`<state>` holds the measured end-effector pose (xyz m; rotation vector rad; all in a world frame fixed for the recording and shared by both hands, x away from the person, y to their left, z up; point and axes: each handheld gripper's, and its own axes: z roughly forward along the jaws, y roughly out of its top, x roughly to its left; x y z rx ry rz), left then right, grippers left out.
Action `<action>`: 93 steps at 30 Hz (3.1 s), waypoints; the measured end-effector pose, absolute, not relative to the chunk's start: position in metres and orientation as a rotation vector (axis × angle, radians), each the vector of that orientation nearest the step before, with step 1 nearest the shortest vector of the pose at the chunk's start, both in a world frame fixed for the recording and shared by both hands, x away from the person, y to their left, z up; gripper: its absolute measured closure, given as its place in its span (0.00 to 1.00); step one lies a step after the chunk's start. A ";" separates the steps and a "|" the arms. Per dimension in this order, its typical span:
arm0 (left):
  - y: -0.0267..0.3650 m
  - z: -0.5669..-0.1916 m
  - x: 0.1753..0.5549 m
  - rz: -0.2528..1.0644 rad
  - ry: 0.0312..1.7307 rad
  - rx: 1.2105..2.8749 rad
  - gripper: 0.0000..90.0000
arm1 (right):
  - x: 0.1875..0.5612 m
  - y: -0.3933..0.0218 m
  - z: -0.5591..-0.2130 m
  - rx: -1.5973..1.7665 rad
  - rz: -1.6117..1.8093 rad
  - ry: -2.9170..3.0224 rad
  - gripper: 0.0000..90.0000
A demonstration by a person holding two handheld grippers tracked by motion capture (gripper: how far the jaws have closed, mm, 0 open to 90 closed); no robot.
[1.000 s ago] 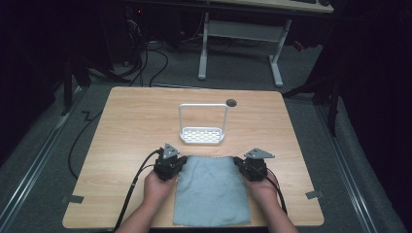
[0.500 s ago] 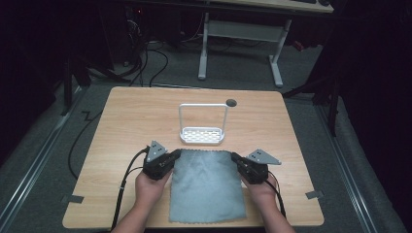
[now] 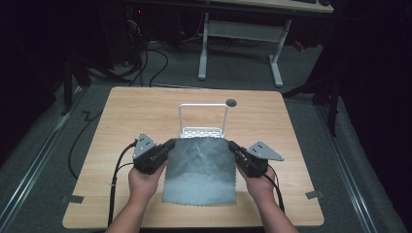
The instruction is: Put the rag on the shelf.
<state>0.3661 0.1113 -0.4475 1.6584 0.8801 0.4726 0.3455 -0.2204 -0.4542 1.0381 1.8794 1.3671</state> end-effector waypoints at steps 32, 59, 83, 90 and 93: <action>0.122 -0.344 0.393 0.656 0.761 1.509 1.00 | 0.368 -0.222 -0.350 0.896 1.470 1.652 0.99; 0.117 -0.355 0.488 0.671 0.820 1.552 1.00 | 0.452 -0.223 -0.344 0.988 1.454 1.667 0.99; 0.102 -0.350 0.539 0.719 0.871 1.603 1.00 | 0.513 -0.226 -0.343 1.067 1.369 1.716 0.99; 0.100 -0.380 0.550 0.616 0.928 1.724 1.00 | 0.523 -0.228 -0.364 1.115 1.302 1.781 0.99; 0.100 -0.392 0.550 0.603 0.929 1.757 1.00 | 0.525 -0.229 -0.374 1.124 1.283 1.819 0.99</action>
